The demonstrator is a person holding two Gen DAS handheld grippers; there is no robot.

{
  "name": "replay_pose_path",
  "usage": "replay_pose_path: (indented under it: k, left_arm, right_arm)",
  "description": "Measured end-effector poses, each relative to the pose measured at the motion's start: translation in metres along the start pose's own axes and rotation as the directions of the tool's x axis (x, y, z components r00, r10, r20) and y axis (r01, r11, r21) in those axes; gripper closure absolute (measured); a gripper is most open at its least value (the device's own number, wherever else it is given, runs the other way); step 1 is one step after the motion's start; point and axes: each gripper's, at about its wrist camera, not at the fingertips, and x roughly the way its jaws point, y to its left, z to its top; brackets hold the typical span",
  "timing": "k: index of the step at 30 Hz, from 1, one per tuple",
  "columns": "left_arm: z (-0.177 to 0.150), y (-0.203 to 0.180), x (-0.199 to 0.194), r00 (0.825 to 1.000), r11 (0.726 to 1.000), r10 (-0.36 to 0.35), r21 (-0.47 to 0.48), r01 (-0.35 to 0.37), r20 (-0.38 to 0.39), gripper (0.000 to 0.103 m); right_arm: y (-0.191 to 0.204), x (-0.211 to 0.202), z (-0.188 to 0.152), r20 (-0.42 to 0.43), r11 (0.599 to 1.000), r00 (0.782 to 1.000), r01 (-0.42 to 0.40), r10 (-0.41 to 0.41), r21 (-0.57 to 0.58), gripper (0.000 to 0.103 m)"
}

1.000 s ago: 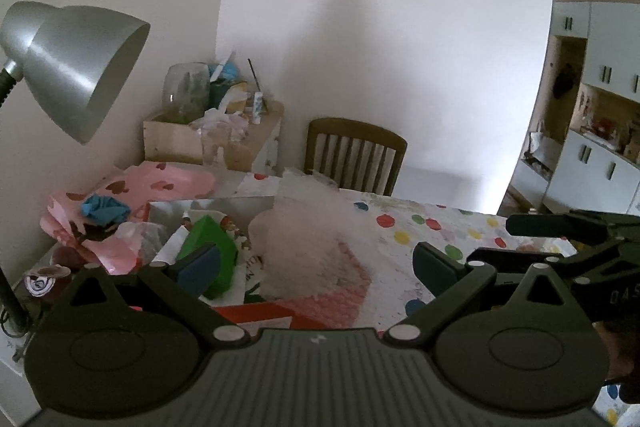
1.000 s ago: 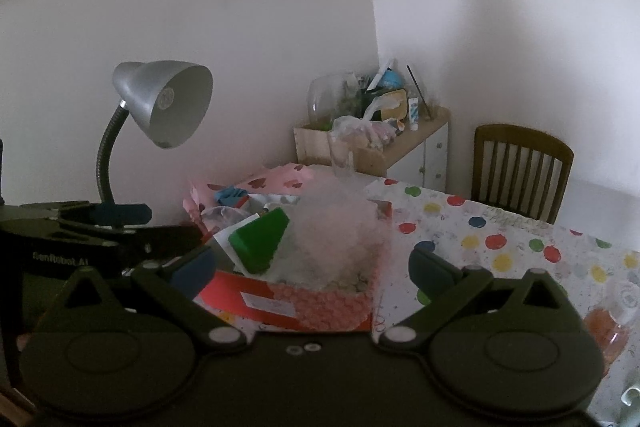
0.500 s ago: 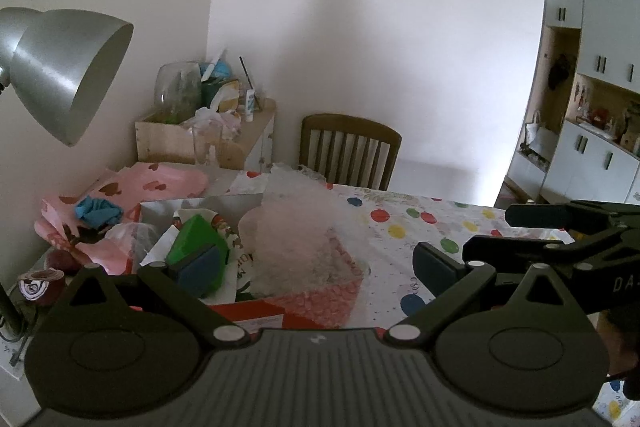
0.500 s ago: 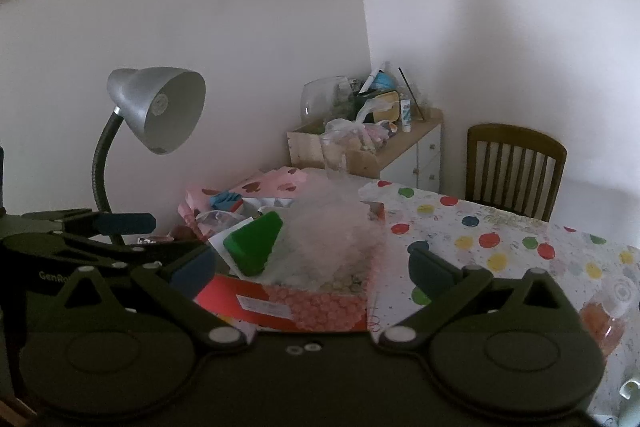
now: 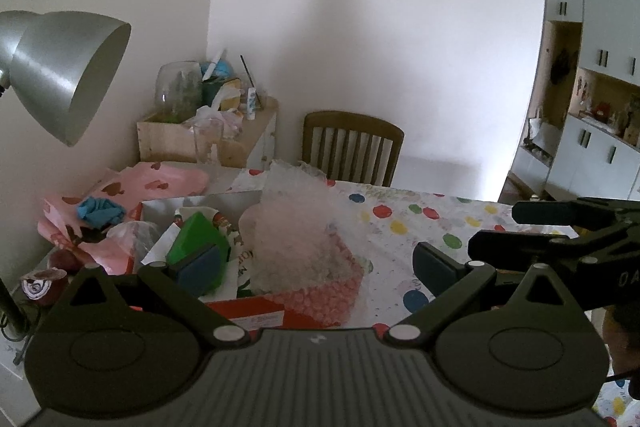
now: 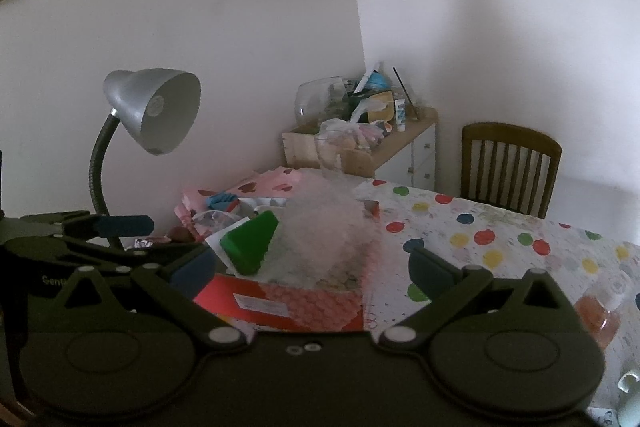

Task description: Organize soft objects

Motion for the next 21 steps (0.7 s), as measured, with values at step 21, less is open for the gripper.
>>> replay_pose_path:
  k: [21]
  left_arm:
    - [0.0010,0.0007,0.0040,1.000,1.000,-0.016,-0.017,0.016,0.016,0.000]
  right_arm:
    - [-0.0063,-0.0057,-0.0056,-0.008,1.000,1.000,0.019,-0.019,0.023,0.000]
